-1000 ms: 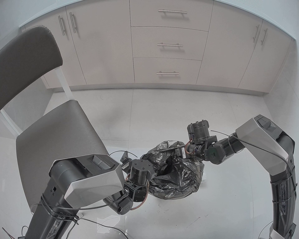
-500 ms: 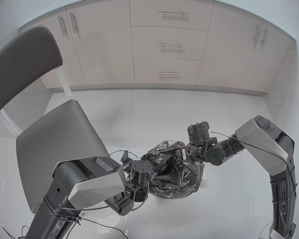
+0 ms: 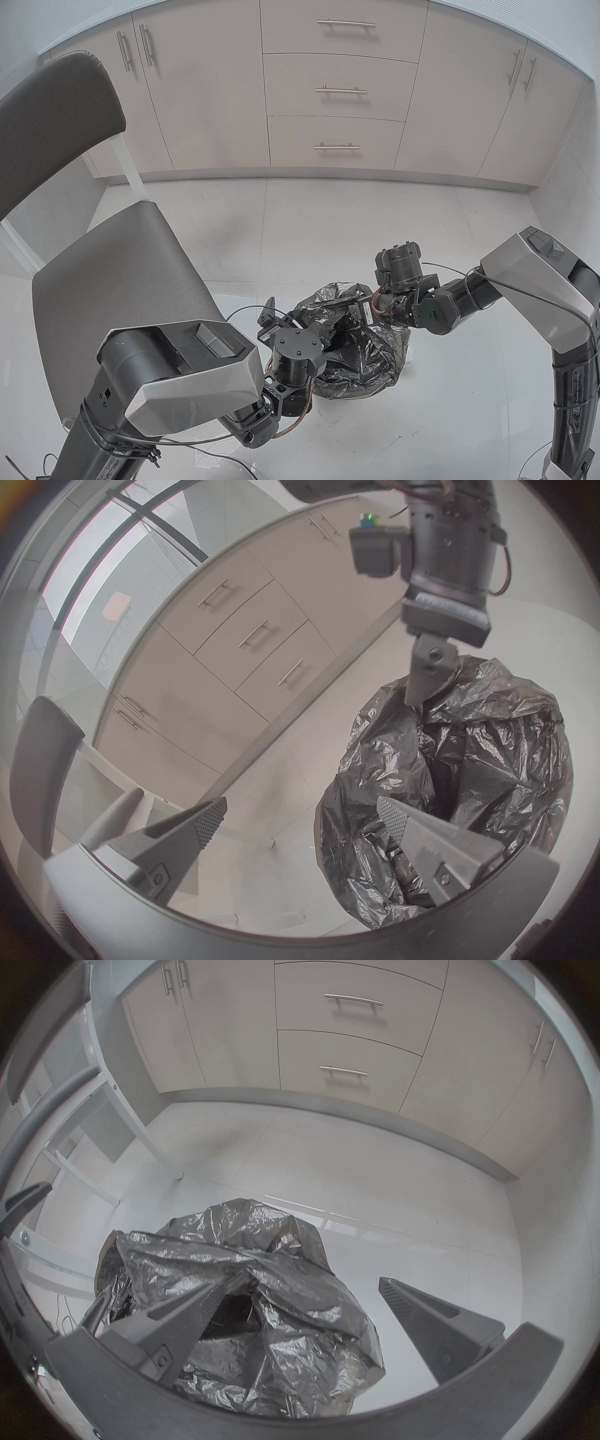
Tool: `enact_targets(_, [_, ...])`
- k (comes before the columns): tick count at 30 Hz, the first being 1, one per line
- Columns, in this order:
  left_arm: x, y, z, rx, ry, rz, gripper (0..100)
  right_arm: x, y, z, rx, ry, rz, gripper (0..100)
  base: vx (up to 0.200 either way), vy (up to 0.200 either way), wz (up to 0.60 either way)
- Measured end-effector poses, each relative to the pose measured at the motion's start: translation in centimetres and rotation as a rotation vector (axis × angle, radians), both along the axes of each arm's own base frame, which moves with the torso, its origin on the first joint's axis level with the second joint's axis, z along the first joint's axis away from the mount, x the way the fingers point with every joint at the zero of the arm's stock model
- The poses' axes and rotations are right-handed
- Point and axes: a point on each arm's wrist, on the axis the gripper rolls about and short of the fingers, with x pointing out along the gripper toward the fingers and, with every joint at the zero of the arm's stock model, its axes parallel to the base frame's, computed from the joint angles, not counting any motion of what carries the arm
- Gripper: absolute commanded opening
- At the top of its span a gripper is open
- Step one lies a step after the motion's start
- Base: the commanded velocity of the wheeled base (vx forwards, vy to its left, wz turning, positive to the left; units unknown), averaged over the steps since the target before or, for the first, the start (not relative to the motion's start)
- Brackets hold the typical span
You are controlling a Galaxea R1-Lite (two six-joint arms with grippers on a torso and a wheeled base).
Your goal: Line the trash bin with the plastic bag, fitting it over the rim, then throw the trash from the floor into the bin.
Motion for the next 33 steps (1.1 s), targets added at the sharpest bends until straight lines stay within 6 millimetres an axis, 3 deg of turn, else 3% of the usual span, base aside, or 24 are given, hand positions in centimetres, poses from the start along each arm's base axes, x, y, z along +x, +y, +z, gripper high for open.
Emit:
enact_targets(14, [0.2,0.8,-0.2,-0.005,-0.027,0.015,100,3.0,1.1,-2.1,0.013,-0.044,-0.031,100,0.0,0.0,0.0])
enact_targets(33, [-0.2,1.2,-1.1,0.01,-0.004,0.015,100,5.6,1.3,0.0,0.052,-0.157,-0.072,100,0.0,0.0,0.0])
